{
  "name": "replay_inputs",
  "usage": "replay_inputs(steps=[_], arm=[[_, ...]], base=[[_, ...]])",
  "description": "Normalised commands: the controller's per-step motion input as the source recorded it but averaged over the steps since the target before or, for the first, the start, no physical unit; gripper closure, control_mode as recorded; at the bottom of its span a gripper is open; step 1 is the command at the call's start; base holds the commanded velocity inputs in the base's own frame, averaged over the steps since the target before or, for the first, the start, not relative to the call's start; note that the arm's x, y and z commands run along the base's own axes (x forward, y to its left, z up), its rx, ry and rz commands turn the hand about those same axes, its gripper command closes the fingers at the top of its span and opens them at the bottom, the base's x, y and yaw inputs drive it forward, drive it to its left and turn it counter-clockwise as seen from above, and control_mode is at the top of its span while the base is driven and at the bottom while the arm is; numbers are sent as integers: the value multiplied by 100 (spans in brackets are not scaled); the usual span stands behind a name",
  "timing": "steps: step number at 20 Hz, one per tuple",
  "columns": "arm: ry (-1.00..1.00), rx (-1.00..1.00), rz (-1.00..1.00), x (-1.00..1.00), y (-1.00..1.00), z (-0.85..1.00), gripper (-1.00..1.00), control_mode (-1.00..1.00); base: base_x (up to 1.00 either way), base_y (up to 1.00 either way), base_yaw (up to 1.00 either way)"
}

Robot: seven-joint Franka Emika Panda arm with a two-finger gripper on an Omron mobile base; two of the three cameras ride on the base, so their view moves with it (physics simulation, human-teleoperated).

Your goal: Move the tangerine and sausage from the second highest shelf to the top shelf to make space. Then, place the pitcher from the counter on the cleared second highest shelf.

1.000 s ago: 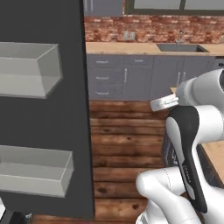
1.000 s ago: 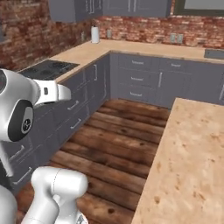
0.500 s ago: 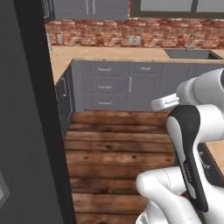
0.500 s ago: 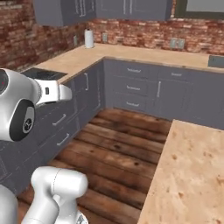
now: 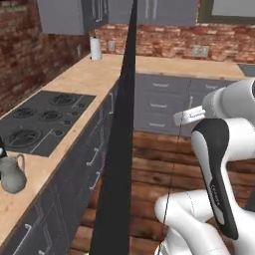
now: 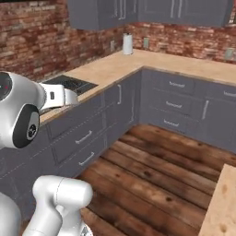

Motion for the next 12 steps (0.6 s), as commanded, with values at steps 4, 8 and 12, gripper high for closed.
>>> replay_inputs(steps=[4, 8, 12], arm=[[0, 0, 0, 0, 0, 0, -100, 100], [0, 0, 0, 0, 0, 0, -100, 100], [0, 0, 0, 0, 0, 0, -100, 100]], base=[[35, 48, 52], [45, 32, 58], [45, 19, 60]])
